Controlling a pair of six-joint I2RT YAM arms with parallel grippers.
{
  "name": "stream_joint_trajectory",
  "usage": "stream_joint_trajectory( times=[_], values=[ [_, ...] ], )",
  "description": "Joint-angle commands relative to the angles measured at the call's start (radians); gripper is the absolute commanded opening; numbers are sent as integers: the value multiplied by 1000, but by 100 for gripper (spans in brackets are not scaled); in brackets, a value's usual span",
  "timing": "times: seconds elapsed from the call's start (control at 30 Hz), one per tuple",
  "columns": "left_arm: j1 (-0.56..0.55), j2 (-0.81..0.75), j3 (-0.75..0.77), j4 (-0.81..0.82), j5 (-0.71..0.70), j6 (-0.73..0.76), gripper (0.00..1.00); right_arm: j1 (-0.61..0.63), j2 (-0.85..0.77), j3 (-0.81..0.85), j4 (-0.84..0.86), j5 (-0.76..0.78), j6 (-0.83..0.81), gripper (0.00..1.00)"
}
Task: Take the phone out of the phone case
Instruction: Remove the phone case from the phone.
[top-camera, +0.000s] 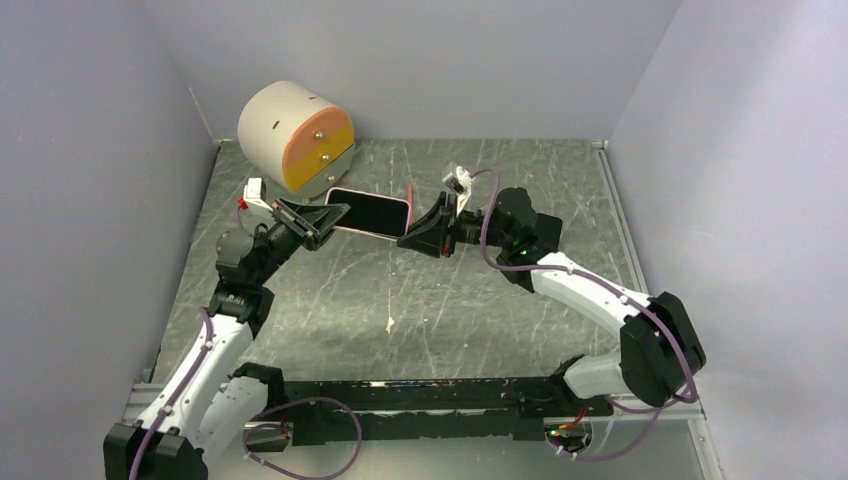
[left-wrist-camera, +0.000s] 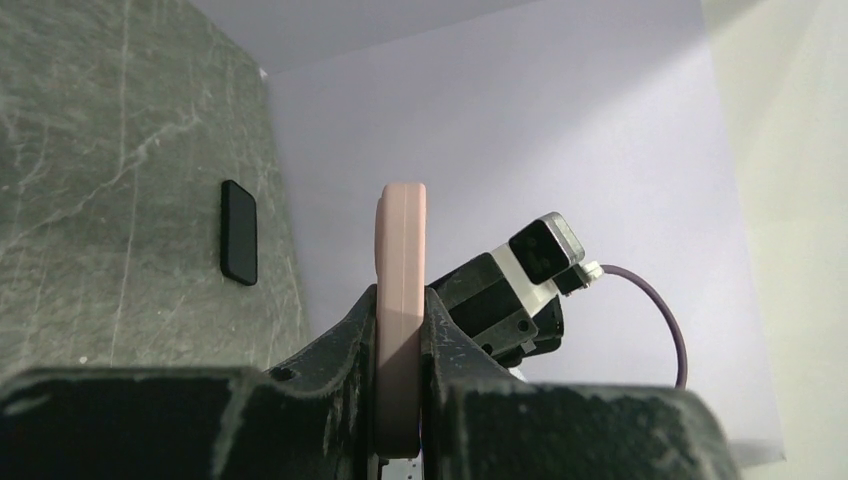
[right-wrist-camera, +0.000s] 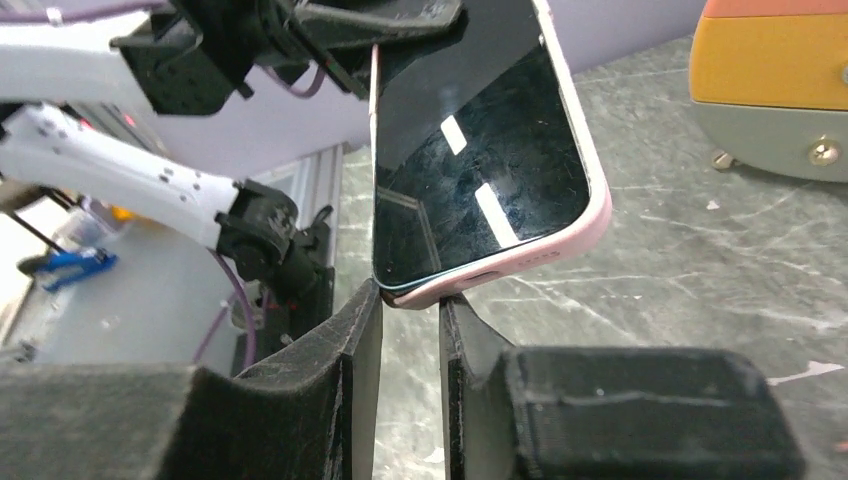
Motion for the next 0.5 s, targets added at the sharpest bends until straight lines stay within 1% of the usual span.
stream_joint_trajectory(
  times=[0.0,0.17,0.23,0.33,0.43,0.47],
  values=[
    [-31,56,33,209,205,-32,3,51,-30,68,-43,-79,-259,0],
    [-31,116,73,296,310,-24,3,51,-35,93,-147,-61,-401,0],
    [-31,110,87,281,318,2,3,50,-36,106,-193,-56,-445,0],
    [-30,74,128,149,314,98,2,46,-44,111,-255,-45,-485,0],
    [-29,54,187,23,332,210,3,32,-63,86,-268,-53,-478,0],
    [-29,52,203,-14,338,242,3,25,-75,74,-269,-71,-483,4]
  ],
)
